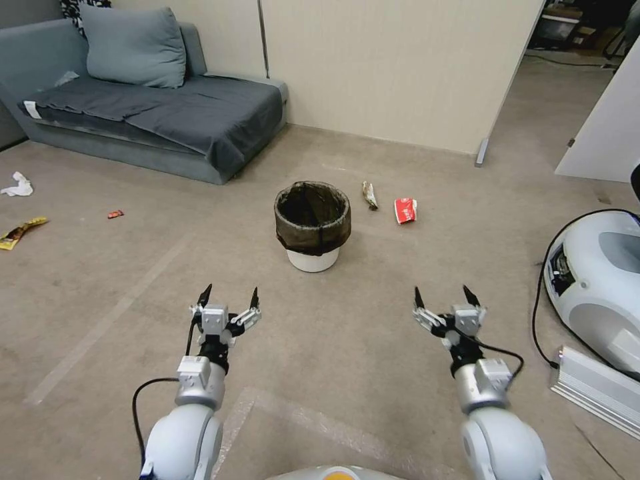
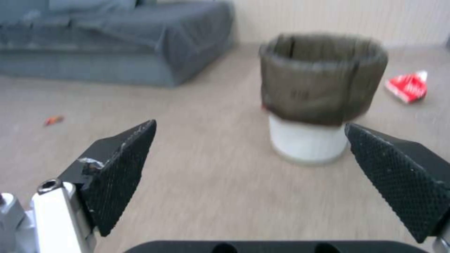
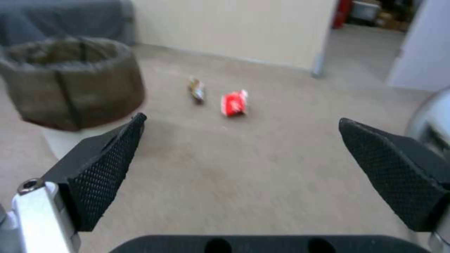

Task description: Pick up the trash bin, then pick up the garbage from the floor and place it into the trash bin.

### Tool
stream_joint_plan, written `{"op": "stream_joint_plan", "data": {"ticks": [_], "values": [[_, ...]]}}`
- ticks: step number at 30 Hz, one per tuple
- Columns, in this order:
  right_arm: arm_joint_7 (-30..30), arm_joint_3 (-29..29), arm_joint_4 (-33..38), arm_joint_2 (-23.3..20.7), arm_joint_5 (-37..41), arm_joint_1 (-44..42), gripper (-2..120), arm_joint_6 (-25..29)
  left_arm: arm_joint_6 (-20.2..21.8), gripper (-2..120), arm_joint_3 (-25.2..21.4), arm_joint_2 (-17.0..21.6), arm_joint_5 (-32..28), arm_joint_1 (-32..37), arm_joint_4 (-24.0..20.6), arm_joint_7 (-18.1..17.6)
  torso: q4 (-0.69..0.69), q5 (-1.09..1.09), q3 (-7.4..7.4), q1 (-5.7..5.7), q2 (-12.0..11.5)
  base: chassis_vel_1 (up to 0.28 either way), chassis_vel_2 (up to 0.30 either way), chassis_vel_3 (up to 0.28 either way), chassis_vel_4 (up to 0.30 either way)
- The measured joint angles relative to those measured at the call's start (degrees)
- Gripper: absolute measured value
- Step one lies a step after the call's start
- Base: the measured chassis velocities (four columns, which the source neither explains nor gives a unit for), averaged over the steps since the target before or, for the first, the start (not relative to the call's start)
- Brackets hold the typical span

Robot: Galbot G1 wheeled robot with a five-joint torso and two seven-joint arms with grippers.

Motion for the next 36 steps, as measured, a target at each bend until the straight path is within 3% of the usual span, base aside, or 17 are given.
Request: {"op": "stream_joint_plan", "data": {"ticks": [4,13,14,36], "values": [[0.0,0.8,1.0,0.4,0.3,-3.1,100,0.1,0.5,100,-0.5,0.2,-0.3,3.1,-1.2,-0.1,0.01,-0.02,-0.01,0.00,0.0,0.000,0.000,0.000,0.000],[1.8,8.0,7.8,4.2,2.5,-16.7,100,1.9,5.8,100,-4.4,2.0,-2.2,16.8,-9.8,-1.7,-0.03,-0.02,-0.01,-0.01,0.0,0.000,0.000,0.000,0.000],[1.8,8.2,8.1,4.4,2.6,-17.3,100,2.0,6.2,100,-4.6,2.2,-2.0,18.1,-10.1,-1.7,0.02,0.04,-0.01,-0.01,0.0,0.000,0.000,0.000,0.000],[1.8,7.1,8.2,4.3,1.0,-16.8,100,1.2,5.7,100,-3.8,2.4,-1.5,17.6,-10.4,-1.8,0.00,0.00,0.00,0.00,0.0,0.000,0.000,0.000,0.000]]}}
